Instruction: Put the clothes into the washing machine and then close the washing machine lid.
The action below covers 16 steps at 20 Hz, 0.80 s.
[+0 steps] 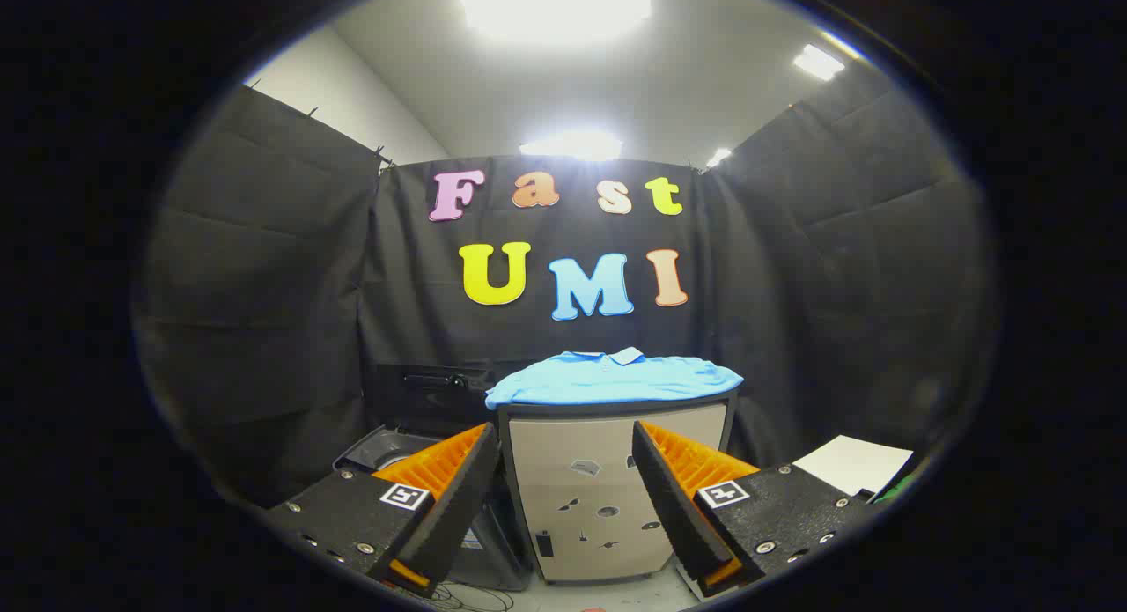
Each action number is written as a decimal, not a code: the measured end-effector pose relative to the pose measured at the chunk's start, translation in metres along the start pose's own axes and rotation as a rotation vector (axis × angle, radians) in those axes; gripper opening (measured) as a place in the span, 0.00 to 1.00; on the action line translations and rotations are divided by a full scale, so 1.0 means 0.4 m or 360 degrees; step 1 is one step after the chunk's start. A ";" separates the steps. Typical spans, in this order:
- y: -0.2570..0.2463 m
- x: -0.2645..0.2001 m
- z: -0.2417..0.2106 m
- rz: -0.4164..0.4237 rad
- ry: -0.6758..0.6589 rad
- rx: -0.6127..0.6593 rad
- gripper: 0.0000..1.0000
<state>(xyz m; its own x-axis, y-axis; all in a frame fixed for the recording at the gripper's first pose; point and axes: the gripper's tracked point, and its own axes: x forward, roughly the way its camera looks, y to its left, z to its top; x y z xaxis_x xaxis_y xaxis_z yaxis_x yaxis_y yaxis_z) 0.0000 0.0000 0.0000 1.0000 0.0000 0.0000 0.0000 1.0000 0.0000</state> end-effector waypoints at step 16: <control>0.052 -0.007 -0.070 0.0054 0.0036 0.0028 0.95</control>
<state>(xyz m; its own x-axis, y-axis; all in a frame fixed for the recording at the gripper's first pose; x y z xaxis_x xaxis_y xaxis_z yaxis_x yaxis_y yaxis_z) -0.0030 0.0208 -0.0280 0.9992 0.0342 -0.0225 -0.0338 0.9993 0.0178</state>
